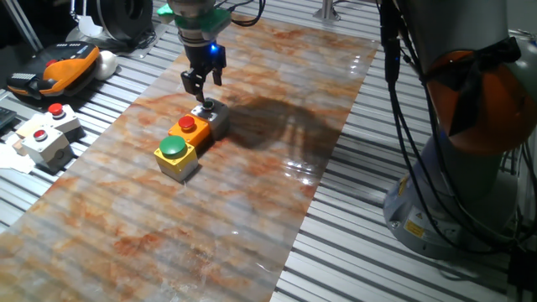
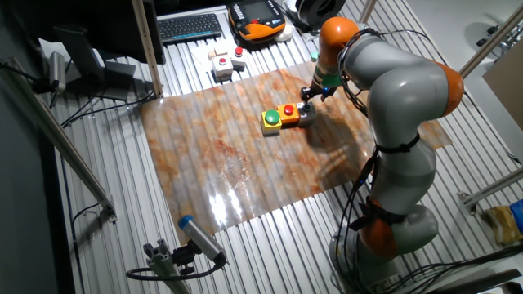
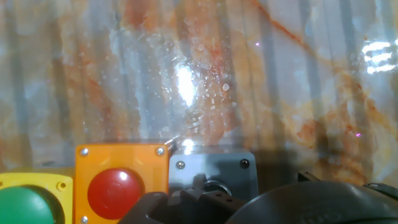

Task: Press three buttons from left to right in sequence

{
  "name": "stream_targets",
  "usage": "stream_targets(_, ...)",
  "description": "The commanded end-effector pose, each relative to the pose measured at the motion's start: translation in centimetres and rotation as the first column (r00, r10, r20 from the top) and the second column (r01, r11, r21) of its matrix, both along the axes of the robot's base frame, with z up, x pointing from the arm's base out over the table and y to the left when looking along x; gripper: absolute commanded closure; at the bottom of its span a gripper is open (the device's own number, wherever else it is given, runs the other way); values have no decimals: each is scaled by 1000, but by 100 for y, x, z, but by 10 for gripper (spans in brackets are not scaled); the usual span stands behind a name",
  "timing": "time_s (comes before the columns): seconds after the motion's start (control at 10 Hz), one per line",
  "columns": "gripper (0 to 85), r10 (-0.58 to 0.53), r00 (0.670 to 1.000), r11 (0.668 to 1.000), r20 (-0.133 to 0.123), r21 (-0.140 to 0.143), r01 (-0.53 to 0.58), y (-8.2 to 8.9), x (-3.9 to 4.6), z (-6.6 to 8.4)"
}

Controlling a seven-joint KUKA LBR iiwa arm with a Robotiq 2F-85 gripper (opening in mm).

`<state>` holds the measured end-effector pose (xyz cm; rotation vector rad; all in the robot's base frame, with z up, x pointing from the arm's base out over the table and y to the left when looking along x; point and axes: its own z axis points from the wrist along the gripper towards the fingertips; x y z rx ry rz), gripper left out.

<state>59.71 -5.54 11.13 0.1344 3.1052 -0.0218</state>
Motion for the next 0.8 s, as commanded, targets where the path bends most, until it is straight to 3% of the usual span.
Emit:
stream_targets(0.0, 170, 10, 1000, 1000, -4, 1, -10, -7, -10, -4)
stream_targets(0.3, 170, 40, 999, 999, -19, 10, -39, -51, -103, -41)
stream_targets(0.7, 170, 32, 999, 999, -22, 5, -32, -56, -91, -70)
